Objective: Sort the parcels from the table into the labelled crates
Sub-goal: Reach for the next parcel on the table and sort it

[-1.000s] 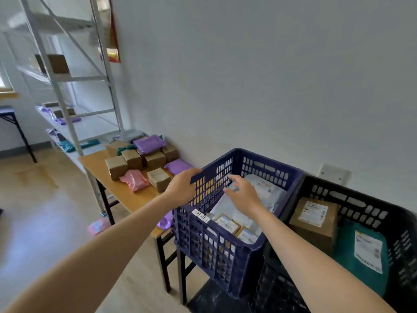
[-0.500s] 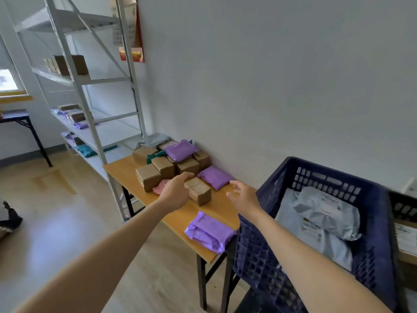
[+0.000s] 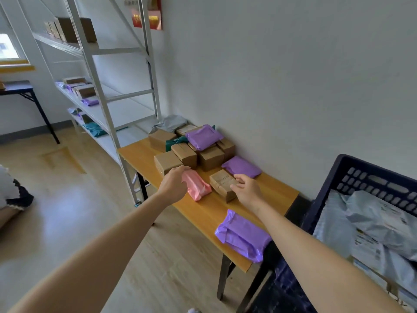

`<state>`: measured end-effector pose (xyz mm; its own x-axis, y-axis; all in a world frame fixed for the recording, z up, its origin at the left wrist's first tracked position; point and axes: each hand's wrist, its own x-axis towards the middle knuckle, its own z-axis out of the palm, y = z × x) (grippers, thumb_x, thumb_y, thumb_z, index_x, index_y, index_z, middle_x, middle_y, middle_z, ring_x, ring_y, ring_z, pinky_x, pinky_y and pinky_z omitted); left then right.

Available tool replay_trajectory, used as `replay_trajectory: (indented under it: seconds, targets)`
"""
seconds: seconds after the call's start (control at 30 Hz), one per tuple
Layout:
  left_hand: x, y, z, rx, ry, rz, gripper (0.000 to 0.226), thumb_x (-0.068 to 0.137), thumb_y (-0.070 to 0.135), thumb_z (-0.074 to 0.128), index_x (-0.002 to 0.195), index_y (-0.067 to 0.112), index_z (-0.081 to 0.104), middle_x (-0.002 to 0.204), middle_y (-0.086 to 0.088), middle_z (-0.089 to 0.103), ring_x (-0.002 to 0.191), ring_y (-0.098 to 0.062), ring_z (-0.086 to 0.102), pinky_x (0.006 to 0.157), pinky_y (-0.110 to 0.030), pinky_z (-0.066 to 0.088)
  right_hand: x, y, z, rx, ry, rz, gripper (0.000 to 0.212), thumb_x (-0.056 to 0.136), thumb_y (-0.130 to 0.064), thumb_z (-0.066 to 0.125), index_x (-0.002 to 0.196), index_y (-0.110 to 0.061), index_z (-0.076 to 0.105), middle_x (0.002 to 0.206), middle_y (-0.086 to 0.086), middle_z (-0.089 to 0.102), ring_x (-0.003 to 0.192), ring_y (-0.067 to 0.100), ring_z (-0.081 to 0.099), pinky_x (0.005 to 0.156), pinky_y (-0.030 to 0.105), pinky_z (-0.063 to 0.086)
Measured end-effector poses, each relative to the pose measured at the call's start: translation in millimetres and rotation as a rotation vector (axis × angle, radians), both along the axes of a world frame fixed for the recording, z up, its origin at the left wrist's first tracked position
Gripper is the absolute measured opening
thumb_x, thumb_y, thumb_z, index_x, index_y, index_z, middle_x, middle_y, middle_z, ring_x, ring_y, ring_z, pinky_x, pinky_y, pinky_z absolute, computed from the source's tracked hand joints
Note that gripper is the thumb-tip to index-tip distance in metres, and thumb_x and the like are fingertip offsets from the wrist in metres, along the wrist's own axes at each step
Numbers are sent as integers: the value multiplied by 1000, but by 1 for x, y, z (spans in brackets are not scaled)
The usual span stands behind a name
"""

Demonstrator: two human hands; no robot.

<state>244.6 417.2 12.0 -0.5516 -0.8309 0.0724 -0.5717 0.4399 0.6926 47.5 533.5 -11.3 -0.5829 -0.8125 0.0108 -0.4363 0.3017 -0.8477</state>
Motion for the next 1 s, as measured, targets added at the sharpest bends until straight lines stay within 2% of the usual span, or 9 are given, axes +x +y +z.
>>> replay_trajectory:
  seconds: [0.1,0.23,0.3,0.4,0.5,0.6,0.77,0.9,1.0]
  targets:
    - [1,-32,-7,5,4,26,59,85,-9,43,138,17,48,139,-7,50,128,-23,45,102,-33,42,-4,-37,-5,1,3,-2,42,91,-7,59,132,-3,52,130,16,57,116,26,58,102,36,44]
    - [-11,-96,-18,27,5,62,54,89,-6,42,137,18,46,138,-10,49,118,-23,50,69,-18,40,-18,-101,-14,12,-1,4,41,91,-13,59,132,-8,53,129,12,58,117,23,57,103,35,43]
    - [-22,-125,-23,37,-13,64,55,90,-6,41,139,18,45,143,-10,45,120,-25,50,73,-22,41,-31,-133,-20,11,-1,-9,40,92,-13,59,131,-9,54,130,10,58,116,20,57,99,30,44]
    - [-40,-170,-27,55,-49,58,57,89,-8,43,140,17,43,146,-9,42,129,-27,45,90,-29,45,-51,-180,-28,26,-18,-26,40,92,-13,60,131,-10,54,132,10,57,115,21,58,94,28,45]
    - [-61,-222,-29,69,-90,43,59,89,-9,43,141,19,43,146,-9,42,127,-27,47,89,-30,47,-71,-228,-35,24,-50,-51,40,91,-11,60,130,-9,55,132,11,56,114,22,59,92,26,44]
    - [-81,-268,-33,79,-151,12,59,90,-8,43,141,21,42,145,-8,44,129,-27,46,99,-37,46,-88,-271,-44,42,-63,-68,40,90,-9,59,130,-7,55,132,14,57,114,23,59,98,31,44]
    - [-98,-327,-36,63,-156,-3,56,91,-6,44,141,20,44,138,-11,51,115,-27,55,89,-34,49,-102,-321,-47,49,-73,-75,39,92,-8,57,131,-4,54,131,14,57,115,23,57,92,23,41]
    - [-113,-373,-45,97,-146,-1,59,87,-10,41,139,19,47,136,-9,53,120,-25,52,79,-27,44,-106,-355,-54,66,-100,-98,40,92,-8,57,132,-4,53,132,14,57,115,22,57,93,24,41]
    - [-129,-399,-56,152,-109,0,63,83,-14,40,135,20,50,130,-8,57,115,-22,53,66,-21,43,-108,-371,-63,75,-147,-166,40,92,-9,58,132,-6,53,133,12,56,117,22,57,91,23,40]
